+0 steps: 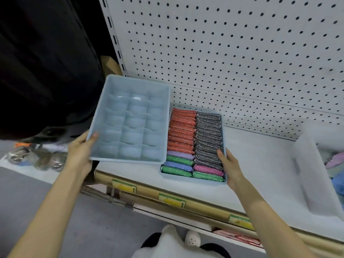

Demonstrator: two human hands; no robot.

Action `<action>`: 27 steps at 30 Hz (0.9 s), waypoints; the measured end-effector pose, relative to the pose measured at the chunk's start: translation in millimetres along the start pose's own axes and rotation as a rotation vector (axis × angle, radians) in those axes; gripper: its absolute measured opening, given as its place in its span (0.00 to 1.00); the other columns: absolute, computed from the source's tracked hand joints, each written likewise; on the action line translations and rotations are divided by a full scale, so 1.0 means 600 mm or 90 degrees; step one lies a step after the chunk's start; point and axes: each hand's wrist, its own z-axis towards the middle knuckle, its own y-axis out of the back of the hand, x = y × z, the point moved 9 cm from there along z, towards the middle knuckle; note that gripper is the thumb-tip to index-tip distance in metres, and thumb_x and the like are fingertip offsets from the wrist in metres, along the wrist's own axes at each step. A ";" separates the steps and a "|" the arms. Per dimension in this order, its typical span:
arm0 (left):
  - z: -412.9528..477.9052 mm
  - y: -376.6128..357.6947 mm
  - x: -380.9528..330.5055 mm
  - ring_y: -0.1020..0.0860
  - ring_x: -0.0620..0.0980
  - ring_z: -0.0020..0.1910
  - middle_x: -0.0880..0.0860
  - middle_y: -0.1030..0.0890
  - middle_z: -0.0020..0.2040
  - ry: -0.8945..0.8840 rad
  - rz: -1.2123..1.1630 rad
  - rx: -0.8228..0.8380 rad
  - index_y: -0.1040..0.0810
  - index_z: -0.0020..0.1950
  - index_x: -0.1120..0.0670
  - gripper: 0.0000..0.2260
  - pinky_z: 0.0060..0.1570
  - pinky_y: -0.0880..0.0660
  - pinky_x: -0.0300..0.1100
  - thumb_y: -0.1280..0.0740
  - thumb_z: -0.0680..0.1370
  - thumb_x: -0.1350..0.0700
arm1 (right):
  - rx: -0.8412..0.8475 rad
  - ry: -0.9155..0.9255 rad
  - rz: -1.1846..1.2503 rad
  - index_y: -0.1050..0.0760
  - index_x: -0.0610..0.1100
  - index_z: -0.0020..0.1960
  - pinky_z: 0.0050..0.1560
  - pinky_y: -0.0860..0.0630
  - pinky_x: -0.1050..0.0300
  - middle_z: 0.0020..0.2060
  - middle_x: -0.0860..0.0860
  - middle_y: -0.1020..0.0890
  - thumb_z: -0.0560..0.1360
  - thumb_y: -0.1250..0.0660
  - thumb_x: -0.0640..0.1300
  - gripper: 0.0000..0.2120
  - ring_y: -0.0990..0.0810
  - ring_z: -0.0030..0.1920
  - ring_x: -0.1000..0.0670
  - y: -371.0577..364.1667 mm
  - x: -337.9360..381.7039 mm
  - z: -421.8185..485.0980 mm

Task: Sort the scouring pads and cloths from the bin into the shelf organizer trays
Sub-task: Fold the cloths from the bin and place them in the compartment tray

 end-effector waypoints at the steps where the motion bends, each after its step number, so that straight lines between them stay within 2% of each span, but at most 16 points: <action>1: -0.006 0.012 -0.013 0.19 0.49 0.45 0.51 0.17 0.50 -0.012 0.004 -0.001 0.19 0.56 0.53 0.07 0.39 0.21 0.40 0.35 0.80 0.58 | 0.000 0.002 0.006 0.29 0.45 0.69 0.59 0.24 0.48 0.59 0.45 0.19 0.79 0.36 0.43 0.18 0.20 0.57 0.45 -0.013 -0.002 0.001; 5: -0.034 0.034 -0.058 0.18 0.43 0.35 0.44 0.15 0.38 -0.044 0.002 0.000 0.19 0.52 0.49 0.06 0.30 0.22 0.35 0.34 0.79 0.58 | 0.013 -0.004 0.010 0.28 0.47 0.68 0.64 0.27 0.45 0.60 0.47 0.20 0.79 0.36 0.44 0.17 0.21 0.59 0.46 -0.062 -0.006 0.007; 7: -0.045 0.040 -0.070 0.19 0.43 0.33 0.43 0.16 0.37 -0.046 -0.003 -0.011 0.18 0.52 0.48 0.06 0.27 0.23 0.35 0.33 0.79 0.57 | 0.042 -0.024 0.011 0.29 0.47 0.69 0.66 0.28 0.42 0.62 0.46 0.21 0.79 0.36 0.45 0.18 0.22 0.61 0.44 -0.091 -0.011 0.006; 10: -0.058 0.029 -0.080 0.18 0.44 0.36 0.44 0.15 0.39 -0.051 -0.008 0.000 0.18 0.56 0.50 0.09 0.31 0.21 0.38 0.33 0.78 0.58 | 0.034 -0.021 -0.004 0.36 0.47 0.74 0.71 0.35 0.47 0.70 0.49 0.29 0.80 0.38 0.49 0.23 0.29 0.69 0.47 -0.117 0.005 -0.004; 12: -0.067 0.001 -0.080 0.17 0.45 0.40 0.46 0.15 0.44 -0.054 -0.009 0.027 0.19 0.60 0.53 0.11 0.37 0.19 0.39 0.33 0.79 0.60 | 0.011 0.032 -0.008 0.36 0.49 0.73 0.73 0.40 0.52 0.72 0.51 0.32 0.81 0.40 0.53 0.22 0.34 0.71 0.50 -0.116 0.039 -0.019; 15: -0.084 -0.069 -0.061 0.17 0.48 0.45 0.50 0.16 0.49 -0.038 0.007 0.078 0.19 0.59 0.53 0.10 0.39 0.19 0.40 0.34 0.79 0.60 | 0.117 0.050 0.047 0.29 0.57 0.61 0.69 0.35 0.49 0.64 0.56 0.26 0.77 0.39 0.60 0.16 0.29 0.67 0.53 -0.132 0.078 -0.061; 17: -0.097 -0.127 -0.036 0.17 0.51 0.44 0.52 0.16 0.49 -0.011 0.010 0.114 0.19 0.56 0.53 0.08 0.37 0.20 0.40 0.34 0.79 0.61 | 0.157 0.038 0.042 0.29 0.57 0.63 0.66 0.31 0.45 0.63 0.57 0.23 0.73 0.35 0.64 0.22 0.26 0.65 0.52 -0.124 0.087 -0.081; 19: -0.116 -0.188 -0.012 0.17 0.52 0.46 0.53 0.16 0.49 0.020 0.008 0.152 0.19 0.55 0.55 0.08 0.39 0.21 0.42 0.34 0.79 0.61 | 0.172 0.043 0.054 0.32 0.55 0.69 0.63 0.27 0.42 0.63 0.54 0.22 0.74 0.33 0.61 0.26 0.23 0.64 0.48 -0.100 0.095 -0.092; 21: -0.137 -0.243 0.008 0.17 0.49 0.42 0.54 0.16 0.49 0.041 -0.002 0.175 0.19 0.57 0.57 0.08 0.37 0.21 0.40 0.34 0.79 0.61 | 0.140 0.058 0.115 0.32 0.52 0.68 0.53 0.21 0.46 0.60 0.51 0.19 0.76 0.33 0.51 0.21 0.19 0.59 0.47 -0.053 0.109 -0.098; 23: -0.158 -0.293 0.026 0.17 0.49 0.42 0.54 0.16 0.49 0.051 -0.007 0.204 0.19 0.58 0.58 0.09 0.35 0.21 0.38 0.34 0.78 0.62 | 0.101 0.072 0.135 0.32 0.51 0.68 0.48 0.19 0.47 0.58 0.49 0.18 0.76 0.33 0.45 0.21 0.18 0.57 0.45 0.003 0.120 -0.105; 25: -0.186 -0.344 0.039 0.16 0.49 0.46 0.50 0.15 0.49 0.037 0.001 0.266 0.19 0.57 0.55 0.09 0.37 0.21 0.37 0.34 0.79 0.61 | 0.072 0.077 0.142 0.31 0.50 0.68 0.48 0.20 0.46 0.58 0.47 0.18 0.76 0.34 0.44 0.21 0.18 0.56 0.43 0.056 0.127 -0.107; 27: -0.214 -0.390 0.048 0.17 0.42 0.49 0.44 0.15 0.48 0.008 0.029 0.336 0.19 0.56 0.51 0.09 0.42 0.21 0.33 0.36 0.80 0.61 | 0.046 0.067 0.143 0.31 0.50 0.68 0.51 0.21 0.43 0.59 0.46 0.19 0.76 0.34 0.45 0.21 0.19 0.57 0.41 0.107 0.127 -0.105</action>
